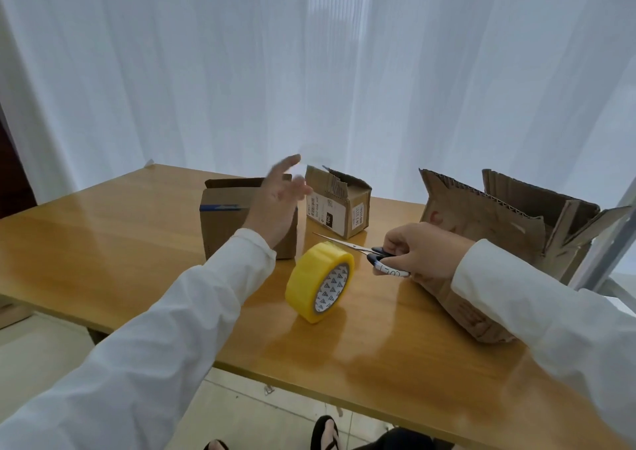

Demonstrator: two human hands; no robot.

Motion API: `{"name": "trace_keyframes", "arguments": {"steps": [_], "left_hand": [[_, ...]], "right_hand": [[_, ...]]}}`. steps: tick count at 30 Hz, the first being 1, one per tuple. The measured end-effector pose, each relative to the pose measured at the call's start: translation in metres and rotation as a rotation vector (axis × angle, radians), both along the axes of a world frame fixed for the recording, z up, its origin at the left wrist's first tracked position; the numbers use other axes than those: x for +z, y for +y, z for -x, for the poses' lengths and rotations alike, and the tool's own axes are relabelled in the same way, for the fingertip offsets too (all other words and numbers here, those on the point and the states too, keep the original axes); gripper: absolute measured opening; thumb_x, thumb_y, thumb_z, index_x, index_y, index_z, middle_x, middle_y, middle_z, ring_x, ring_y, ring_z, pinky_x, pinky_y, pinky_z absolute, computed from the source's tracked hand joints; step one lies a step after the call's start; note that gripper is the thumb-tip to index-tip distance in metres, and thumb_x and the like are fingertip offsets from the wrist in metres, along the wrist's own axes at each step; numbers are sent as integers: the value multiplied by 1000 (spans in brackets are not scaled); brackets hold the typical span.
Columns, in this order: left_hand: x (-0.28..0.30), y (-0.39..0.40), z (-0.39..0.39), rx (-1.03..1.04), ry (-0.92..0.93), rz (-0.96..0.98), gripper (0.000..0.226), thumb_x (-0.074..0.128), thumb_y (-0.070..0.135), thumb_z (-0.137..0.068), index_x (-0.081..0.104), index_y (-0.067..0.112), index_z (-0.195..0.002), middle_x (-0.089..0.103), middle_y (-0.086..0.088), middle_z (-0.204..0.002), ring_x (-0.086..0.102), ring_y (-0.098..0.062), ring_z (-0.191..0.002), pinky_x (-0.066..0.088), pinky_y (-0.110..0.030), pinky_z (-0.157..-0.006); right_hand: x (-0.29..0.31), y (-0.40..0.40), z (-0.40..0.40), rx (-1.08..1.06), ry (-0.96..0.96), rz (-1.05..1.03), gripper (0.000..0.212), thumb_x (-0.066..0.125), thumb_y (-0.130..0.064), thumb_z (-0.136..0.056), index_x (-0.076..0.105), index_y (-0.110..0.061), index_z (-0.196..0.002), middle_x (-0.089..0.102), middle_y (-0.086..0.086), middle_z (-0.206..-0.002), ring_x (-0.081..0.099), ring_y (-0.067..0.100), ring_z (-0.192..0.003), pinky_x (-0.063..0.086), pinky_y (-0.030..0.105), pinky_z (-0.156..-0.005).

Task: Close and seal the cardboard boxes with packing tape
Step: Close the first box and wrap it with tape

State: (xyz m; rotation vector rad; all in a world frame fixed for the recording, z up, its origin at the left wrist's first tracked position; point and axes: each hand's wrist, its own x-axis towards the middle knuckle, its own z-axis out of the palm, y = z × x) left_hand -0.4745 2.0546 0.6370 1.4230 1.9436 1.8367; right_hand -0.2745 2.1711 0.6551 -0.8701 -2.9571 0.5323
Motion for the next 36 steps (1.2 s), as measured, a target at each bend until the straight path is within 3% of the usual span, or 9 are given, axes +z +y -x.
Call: {"name": "trace_keyframes", "arguments": {"steps": [4,6,9,15,22,26,28,32,36], "left_hand": [[-29,-9,-3,-373,-27,318,106,73,52,-72,3,37,-150,58,2,-128,60,-7,-107,41,-36,-106],[-30,-10,-5,-426,-134,328,112,81,34,-69,2,39,-149,51,-13,-138,62,-16,-108,43,-44,-104],[-26,-7,-9,-356,-101,293,101,75,14,-78,6,34,-150,66,-9,-112,66,-15,-95,49,-36,-98],[-36,3,-12,-118,-43,161,90,70,12,-84,12,34,-149,67,0,-84,65,-12,-86,46,-42,-101],[-38,11,-26,-154,96,89,89,69,11,-84,10,48,-140,64,8,-77,62,2,-77,46,-15,-85],[-32,14,-30,-280,95,127,83,71,8,-82,22,60,-126,65,5,-77,63,-5,-76,50,-28,-92],[-32,14,-32,-331,120,141,78,71,8,-82,26,53,-127,65,6,-76,63,-8,-78,49,-30,-94],[-34,16,-33,-346,131,146,75,71,10,-82,27,45,-132,65,7,-78,63,-9,-83,44,-20,-94],[-35,15,-29,-342,80,105,74,70,6,-82,28,47,-127,66,6,-77,64,-8,-80,47,-18,-90]], "right_hand": [[-1,3,-1,7,-3,-54,18,65,-41,-87,54,-28,-81,57,-8,-72,50,7,-61,33,14,-49],[0,5,-3,24,14,-80,18,65,-39,-88,54,-27,-80,56,-6,-73,49,11,-64,33,17,-53],[-2,8,-5,43,40,-64,16,65,-35,-88,55,-26,-79,56,-5,-70,47,12,-62,36,18,-52],[2,27,-10,-310,370,643,30,57,-32,-94,66,-4,-95,57,3,-60,40,11,-41,42,23,-40],[-58,28,18,-419,-302,66,29,51,-35,-96,57,-7,-94,59,5,-74,59,19,-58,50,26,-55],[-57,33,33,-330,-158,-309,28,45,-33,-98,58,-13,-83,56,2,-77,56,20,-71,44,27,-60],[-45,35,41,-308,226,-18,36,45,-37,-97,61,-16,-73,67,3,-76,66,23,-75,53,32,-67],[-16,27,55,-203,748,1108,62,32,-58,-96,69,-10,-104,73,9,-102,68,20,-93,52,37,-86],[-11,22,58,-54,888,1433,73,33,-66,-88,74,-7,-97,72,7,-91,66,21,-84,50,39,-82]]}}
